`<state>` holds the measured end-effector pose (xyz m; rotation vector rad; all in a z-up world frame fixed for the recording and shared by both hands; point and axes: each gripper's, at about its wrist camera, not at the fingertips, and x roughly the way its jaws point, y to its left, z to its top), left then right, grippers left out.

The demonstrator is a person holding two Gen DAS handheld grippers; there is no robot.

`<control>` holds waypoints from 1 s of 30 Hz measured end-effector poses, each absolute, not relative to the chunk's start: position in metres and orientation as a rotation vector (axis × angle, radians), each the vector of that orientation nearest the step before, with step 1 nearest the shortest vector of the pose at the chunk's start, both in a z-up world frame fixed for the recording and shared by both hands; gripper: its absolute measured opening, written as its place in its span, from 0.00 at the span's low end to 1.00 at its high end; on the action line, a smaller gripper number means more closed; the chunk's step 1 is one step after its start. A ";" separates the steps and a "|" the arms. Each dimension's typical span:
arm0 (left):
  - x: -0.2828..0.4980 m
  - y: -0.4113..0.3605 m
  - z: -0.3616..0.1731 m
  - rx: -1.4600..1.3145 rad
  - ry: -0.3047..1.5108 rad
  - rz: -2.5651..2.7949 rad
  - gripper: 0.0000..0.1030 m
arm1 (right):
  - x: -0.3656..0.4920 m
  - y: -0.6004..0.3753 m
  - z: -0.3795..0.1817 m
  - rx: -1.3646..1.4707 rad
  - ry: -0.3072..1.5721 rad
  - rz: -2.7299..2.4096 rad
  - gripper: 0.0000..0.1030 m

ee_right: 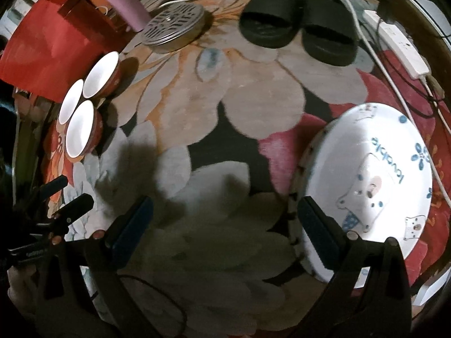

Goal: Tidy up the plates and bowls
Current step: 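Withdraw the right tool from the plate stack, then move the right tool to the rim of a white bowl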

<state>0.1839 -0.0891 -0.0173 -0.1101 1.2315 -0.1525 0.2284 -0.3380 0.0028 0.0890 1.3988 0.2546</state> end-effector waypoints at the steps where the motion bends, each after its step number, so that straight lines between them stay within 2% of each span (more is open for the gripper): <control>1: 0.183 -0.084 -0.018 -0.113 1.232 -0.144 0.99 | 0.228 -0.334 0.002 0.085 1.400 0.261 1.00; 30: 0.179 0.018 -0.035 -0.224 1.234 0.040 0.99 | 0.239 -0.204 -0.018 0.011 1.414 0.454 1.00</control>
